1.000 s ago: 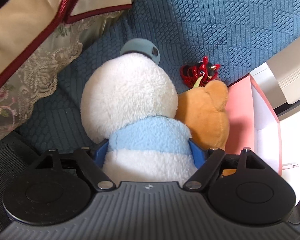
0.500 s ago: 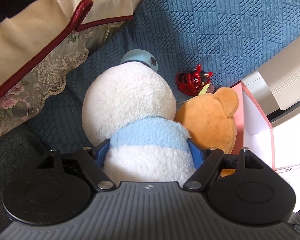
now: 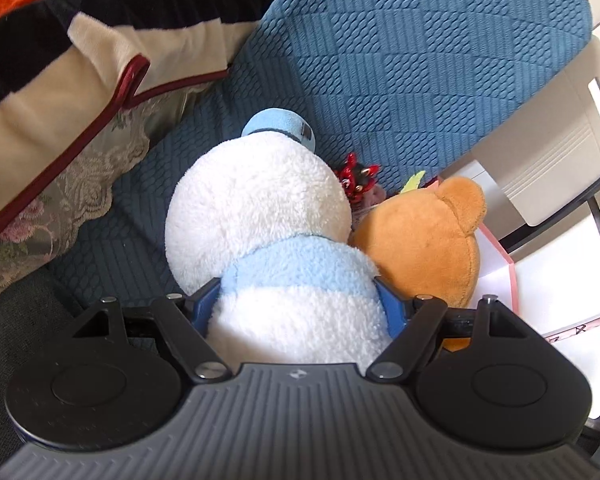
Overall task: Organize objects
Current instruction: 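Carry the orange bear with the right tool while the left tool carries the white plush over the box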
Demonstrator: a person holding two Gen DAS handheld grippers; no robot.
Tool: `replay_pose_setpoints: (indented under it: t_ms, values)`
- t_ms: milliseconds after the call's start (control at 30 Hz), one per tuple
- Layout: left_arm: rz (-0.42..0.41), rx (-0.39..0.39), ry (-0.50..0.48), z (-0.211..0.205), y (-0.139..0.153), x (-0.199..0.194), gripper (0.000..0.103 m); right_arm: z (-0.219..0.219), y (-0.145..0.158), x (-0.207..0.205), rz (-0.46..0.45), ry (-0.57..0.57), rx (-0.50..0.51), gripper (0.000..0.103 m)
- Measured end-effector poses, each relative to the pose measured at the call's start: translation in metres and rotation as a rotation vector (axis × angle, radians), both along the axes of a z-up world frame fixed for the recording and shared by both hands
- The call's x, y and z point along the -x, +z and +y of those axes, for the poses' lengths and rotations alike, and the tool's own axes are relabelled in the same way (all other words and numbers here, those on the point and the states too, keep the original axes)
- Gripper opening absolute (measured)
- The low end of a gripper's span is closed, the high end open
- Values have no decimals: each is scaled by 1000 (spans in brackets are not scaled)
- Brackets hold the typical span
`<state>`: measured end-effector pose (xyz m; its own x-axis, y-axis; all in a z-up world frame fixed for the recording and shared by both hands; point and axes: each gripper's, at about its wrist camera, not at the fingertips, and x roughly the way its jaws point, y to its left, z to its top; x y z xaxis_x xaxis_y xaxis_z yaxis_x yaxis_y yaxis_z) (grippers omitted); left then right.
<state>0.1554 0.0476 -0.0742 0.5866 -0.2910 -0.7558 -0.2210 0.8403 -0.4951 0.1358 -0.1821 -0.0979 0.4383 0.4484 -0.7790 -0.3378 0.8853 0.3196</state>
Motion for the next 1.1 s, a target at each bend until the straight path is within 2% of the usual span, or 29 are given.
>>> replay_pose_setpoints:
  t_ms: [300, 633, 1100]
  values:
    - [-42, 7, -2, -8, 27, 0, 81, -13, 26, 0, -39, -14, -25, 51]
    - [-92, 20, -8, -29, 56, -3, 81, -34, 48, -7, -42, -21, -48, 51]
    - [-157, 10, -34, -74, 97, -25, 81, -73, 78, -28, -74, -41, -79, 51]
